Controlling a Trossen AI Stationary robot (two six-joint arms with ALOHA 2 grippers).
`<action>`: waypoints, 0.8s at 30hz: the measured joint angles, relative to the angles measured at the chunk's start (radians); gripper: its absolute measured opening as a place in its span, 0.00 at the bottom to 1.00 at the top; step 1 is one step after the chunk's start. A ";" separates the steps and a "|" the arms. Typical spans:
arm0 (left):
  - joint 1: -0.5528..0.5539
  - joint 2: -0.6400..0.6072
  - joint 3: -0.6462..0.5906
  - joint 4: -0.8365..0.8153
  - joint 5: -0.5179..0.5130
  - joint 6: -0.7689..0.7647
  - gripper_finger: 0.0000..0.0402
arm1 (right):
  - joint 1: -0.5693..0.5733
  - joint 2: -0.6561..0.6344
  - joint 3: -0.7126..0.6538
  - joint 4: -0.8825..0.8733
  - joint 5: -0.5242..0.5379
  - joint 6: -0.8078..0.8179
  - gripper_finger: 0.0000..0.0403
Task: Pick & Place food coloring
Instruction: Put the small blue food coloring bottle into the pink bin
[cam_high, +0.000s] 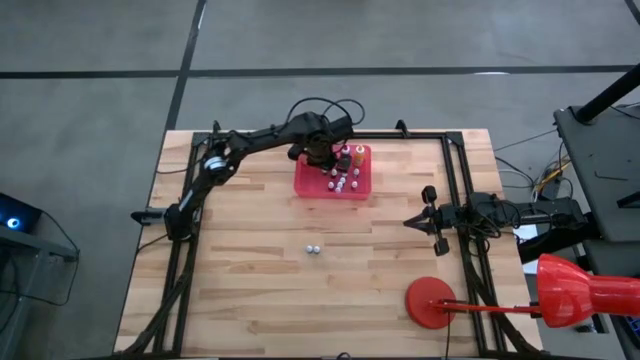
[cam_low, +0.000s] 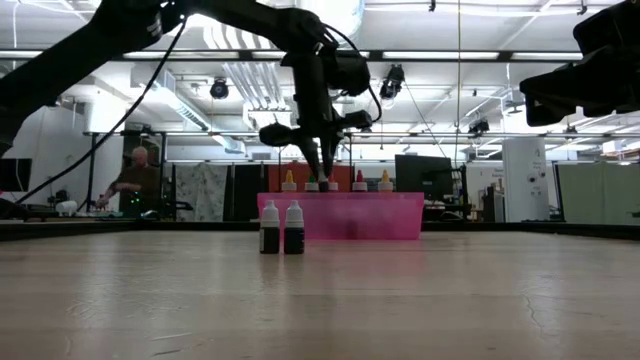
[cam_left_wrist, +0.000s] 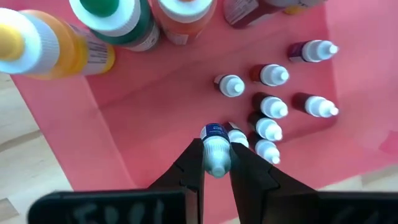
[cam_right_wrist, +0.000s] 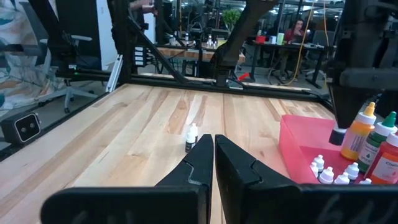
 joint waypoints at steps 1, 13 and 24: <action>0.000 0.005 0.000 0.001 -0.003 -0.003 0.08 | 0.000 0.000 0.000 0.000 0.000 0.000 0.02; 0.000 0.013 -0.081 0.079 -0.024 -0.008 0.08 | 0.000 0.000 0.000 0.000 0.000 -0.003 0.02; 0.000 0.013 -0.148 0.156 -0.039 -0.014 0.08 | 0.000 0.000 0.000 0.000 0.000 -0.002 0.02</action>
